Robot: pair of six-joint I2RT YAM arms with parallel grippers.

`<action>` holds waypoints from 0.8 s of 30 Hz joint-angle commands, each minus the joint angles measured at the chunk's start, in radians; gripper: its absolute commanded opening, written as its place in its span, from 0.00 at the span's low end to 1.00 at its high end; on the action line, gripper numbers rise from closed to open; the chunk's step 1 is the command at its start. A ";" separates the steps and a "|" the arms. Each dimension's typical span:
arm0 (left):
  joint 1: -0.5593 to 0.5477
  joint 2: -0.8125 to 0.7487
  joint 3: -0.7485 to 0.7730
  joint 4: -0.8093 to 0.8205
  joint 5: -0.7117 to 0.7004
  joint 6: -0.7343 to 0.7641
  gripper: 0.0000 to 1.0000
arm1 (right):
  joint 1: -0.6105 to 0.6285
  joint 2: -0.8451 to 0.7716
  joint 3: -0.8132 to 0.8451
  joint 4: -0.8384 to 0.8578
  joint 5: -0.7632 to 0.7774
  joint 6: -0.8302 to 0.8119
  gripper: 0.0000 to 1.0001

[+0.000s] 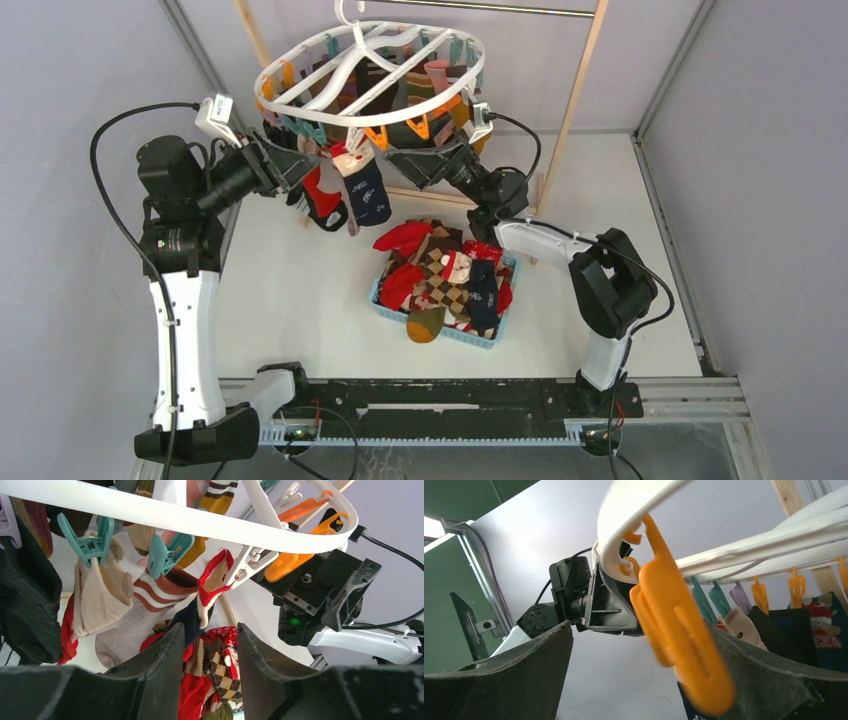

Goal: Clip the socks to the hanger
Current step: Open the clamp at the hanger.

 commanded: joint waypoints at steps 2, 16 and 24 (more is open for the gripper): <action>0.008 -0.003 0.034 0.012 0.018 0.011 0.45 | 0.012 0.043 0.058 0.064 -0.017 0.042 0.96; 0.010 -0.010 0.050 -0.019 0.012 0.039 0.45 | 0.017 0.025 0.019 0.110 0.020 0.029 0.79; 0.011 -0.009 0.050 -0.016 0.015 0.031 0.45 | 0.013 0.009 0.001 0.109 0.027 0.025 0.63</action>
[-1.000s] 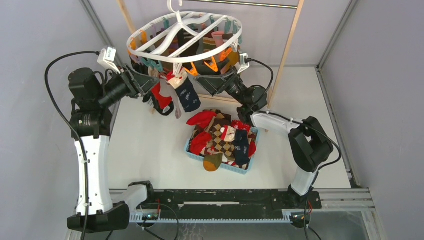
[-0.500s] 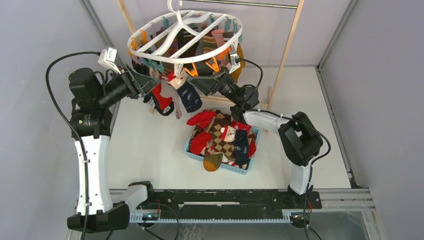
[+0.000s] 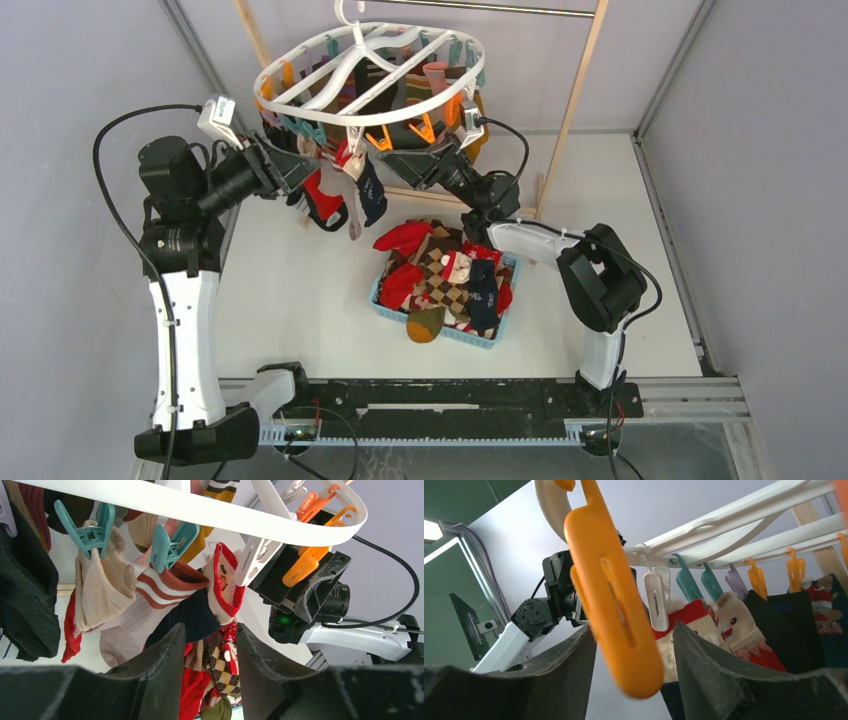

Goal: Clip the socks to the hanger
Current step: Open the clamp at the hanger.

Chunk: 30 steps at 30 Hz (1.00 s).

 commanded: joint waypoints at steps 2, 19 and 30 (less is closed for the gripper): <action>0.010 -0.010 0.048 0.015 0.012 0.022 0.45 | -0.005 -0.076 -0.031 0.067 0.037 -0.019 0.59; 0.011 -0.022 0.047 0.012 0.013 0.023 0.45 | 0.028 -0.150 -0.067 -0.048 0.064 -0.152 0.62; 0.010 -0.026 0.058 0.011 0.017 0.013 0.44 | 0.053 -0.188 -0.063 -0.162 0.064 -0.235 0.44</action>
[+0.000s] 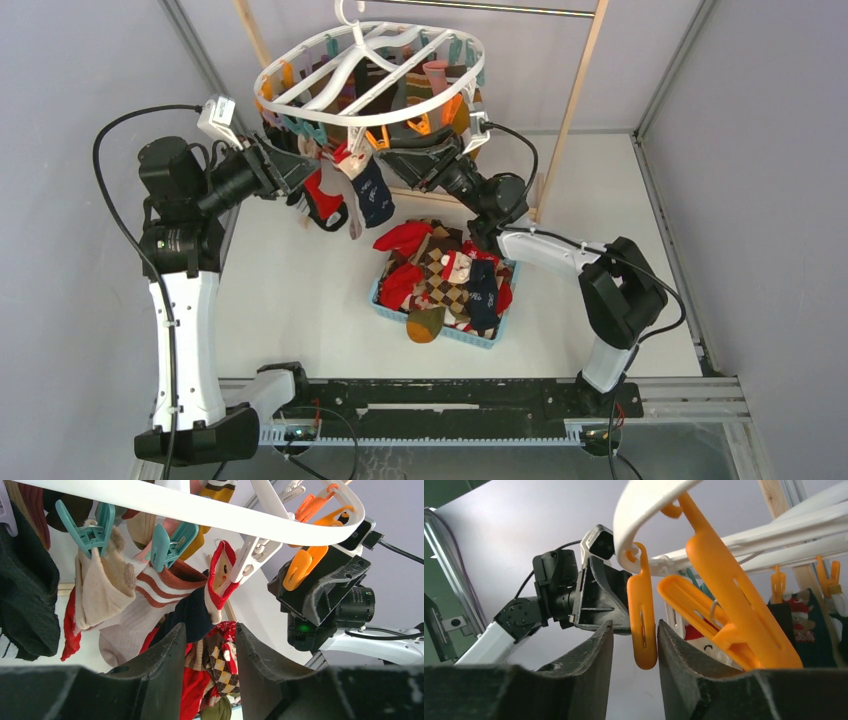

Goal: Clip the socks to the hanger
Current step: Open the clamp at the hanger.

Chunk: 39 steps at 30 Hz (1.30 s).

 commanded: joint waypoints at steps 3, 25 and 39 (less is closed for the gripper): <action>0.010 -0.022 0.073 0.012 0.011 0.009 0.44 | 0.039 -0.092 0.005 -0.113 0.034 -0.136 0.35; -0.351 0.129 0.316 -0.001 -0.186 -0.079 0.72 | 0.180 -0.192 0.076 -0.485 0.266 -0.556 0.08; -0.374 0.205 0.376 -0.011 -0.203 -0.059 0.64 | 0.222 -0.180 0.136 -0.587 0.301 -0.643 0.03</action>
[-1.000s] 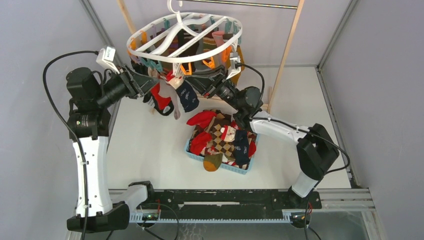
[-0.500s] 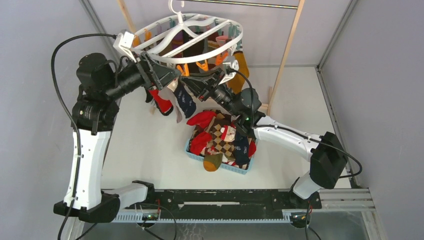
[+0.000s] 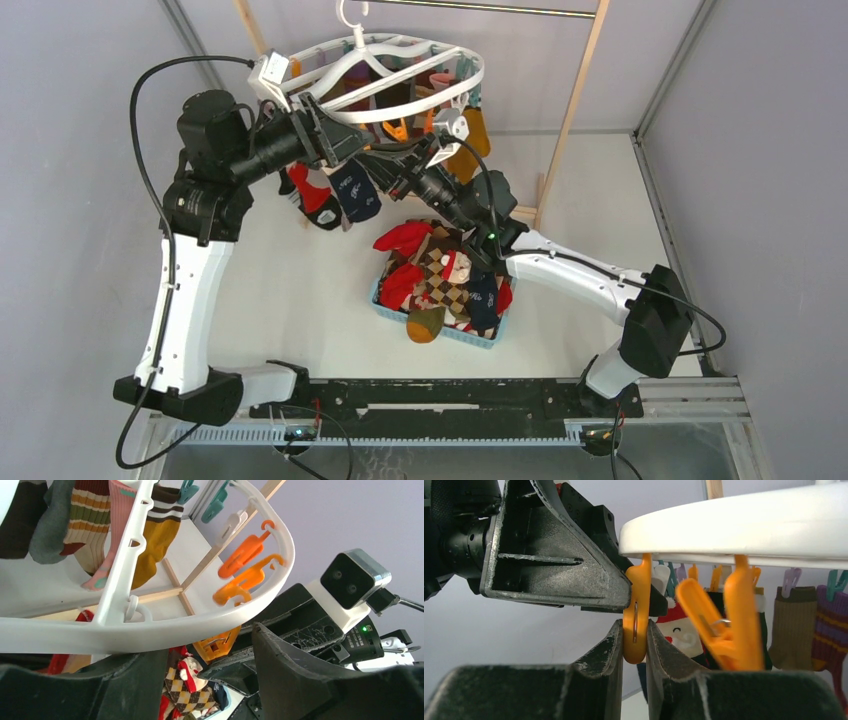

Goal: Clip the socks to the hanger
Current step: Open the clamp at the hanger.

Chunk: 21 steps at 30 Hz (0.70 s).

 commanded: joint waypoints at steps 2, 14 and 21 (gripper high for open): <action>-0.007 0.014 0.081 0.037 -0.020 -0.002 0.63 | 0.023 0.000 0.046 -0.013 0.004 -0.055 0.03; -0.008 0.041 0.100 0.021 -0.051 0.016 0.38 | 0.040 0.027 0.093 -0.077 0.002 -0.074 0.06; -0.009 0.039 0.108 -0.013 -0.080 0.041 0.06 | 0.042 -0.034 0.024 -0.115 0.050 -0.097 0.45</action>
